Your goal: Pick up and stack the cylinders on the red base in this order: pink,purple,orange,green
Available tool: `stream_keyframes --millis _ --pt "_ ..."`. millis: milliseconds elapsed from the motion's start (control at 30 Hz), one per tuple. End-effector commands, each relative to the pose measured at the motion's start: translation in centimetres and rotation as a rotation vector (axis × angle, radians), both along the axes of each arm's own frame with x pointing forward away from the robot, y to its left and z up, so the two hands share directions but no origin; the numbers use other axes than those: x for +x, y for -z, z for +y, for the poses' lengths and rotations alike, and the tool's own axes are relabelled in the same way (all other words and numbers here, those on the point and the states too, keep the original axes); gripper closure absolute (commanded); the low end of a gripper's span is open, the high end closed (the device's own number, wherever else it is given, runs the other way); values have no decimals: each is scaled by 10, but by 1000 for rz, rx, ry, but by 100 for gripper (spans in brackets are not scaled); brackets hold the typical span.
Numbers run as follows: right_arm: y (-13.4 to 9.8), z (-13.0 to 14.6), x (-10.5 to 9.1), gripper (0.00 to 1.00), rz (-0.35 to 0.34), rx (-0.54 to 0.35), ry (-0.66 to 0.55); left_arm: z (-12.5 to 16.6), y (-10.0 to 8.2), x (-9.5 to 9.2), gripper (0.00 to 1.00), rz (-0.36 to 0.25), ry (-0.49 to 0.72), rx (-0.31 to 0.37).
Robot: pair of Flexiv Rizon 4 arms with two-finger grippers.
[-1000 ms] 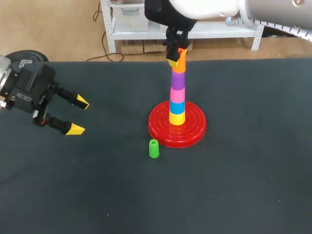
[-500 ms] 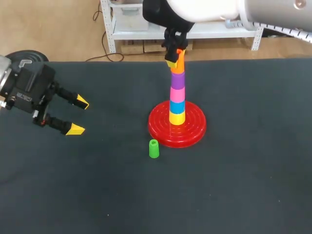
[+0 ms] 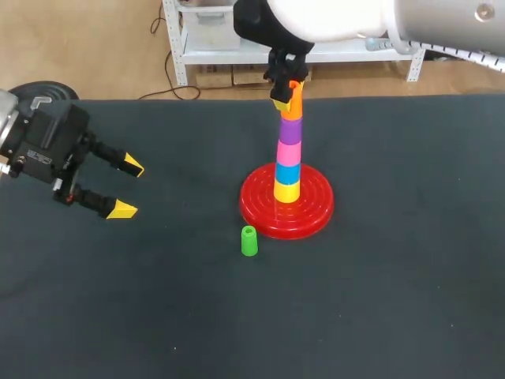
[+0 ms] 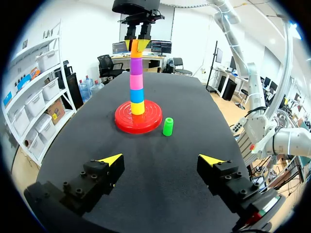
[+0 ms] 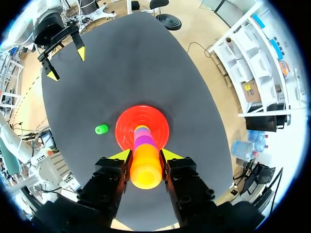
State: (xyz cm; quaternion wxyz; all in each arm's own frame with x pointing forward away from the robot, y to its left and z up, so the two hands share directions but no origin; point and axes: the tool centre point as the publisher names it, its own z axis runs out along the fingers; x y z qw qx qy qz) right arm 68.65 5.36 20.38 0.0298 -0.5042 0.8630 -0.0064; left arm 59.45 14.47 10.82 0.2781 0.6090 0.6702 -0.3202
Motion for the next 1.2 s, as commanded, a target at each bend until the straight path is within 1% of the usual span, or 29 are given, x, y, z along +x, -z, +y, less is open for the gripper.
stream_keyframes --millis 33,533,733,767,800,833,1067,1200 --pt "5 -1 0 100 3 2 2 1 1 0 0 -3 1 -3" --pt "14 0 1 100 20 18 0 1 1 0 0 -3 1 -3" --pt "9 -2 -2 100 8 22 8 1 1 0 0 -3 1 -3" --pt "8 -1 -3 87 1 18 9 1 1 0 0 -3 1 -3" --pt "6 -1 -4 58 -3 16 11 1 1 0 0 -3 1 -3" --pt "5 -1 -5 0 -7 15 12 1 1 0 0 -3 1 -3" --pt "-11 -1 -10 0 -73 1 24 1 1 0 0 -3 1 -3" --pt "-30 5 -15 0 -131 -4 5 1 1 0 0 -3 1 -3"
